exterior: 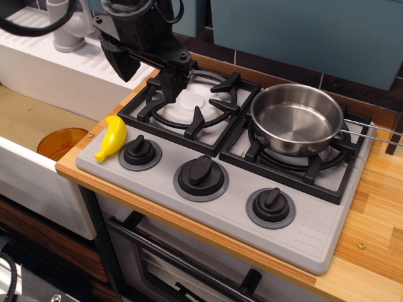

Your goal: End effector reaching pot or pan

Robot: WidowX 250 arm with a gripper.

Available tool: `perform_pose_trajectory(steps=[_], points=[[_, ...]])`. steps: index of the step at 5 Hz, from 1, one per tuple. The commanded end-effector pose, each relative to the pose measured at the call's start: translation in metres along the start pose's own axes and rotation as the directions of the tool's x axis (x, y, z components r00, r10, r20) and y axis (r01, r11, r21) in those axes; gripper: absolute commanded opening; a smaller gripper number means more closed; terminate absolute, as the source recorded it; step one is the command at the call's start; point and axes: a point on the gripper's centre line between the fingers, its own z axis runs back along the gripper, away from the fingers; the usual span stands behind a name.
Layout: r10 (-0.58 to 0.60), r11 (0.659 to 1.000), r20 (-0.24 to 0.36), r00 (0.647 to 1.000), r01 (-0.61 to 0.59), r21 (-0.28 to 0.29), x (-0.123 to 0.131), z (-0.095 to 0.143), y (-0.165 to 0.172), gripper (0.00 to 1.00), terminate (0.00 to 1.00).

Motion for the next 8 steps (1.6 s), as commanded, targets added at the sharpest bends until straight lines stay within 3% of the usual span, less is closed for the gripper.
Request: perform_pose_trajectory(steps=[1,3,5,8], points=[[0.0,1.0,0.0,1.0,0.0,0.0,0.0,0.0,0.0,1.0,0.0],[0.088,0.996,-0.001,0.996,-0.088,0.024,0.002,0.013,-0.041,1.0,0.0],[0.124,0.992,-0.053,0.991,-0.122,0.037,0.016,0.037,-0.063,1.0,0.0],[0.159,0.987,-0.024,0.987,-0.158,0.017,0.043,0.022,-0.092,1.0,0.0]])
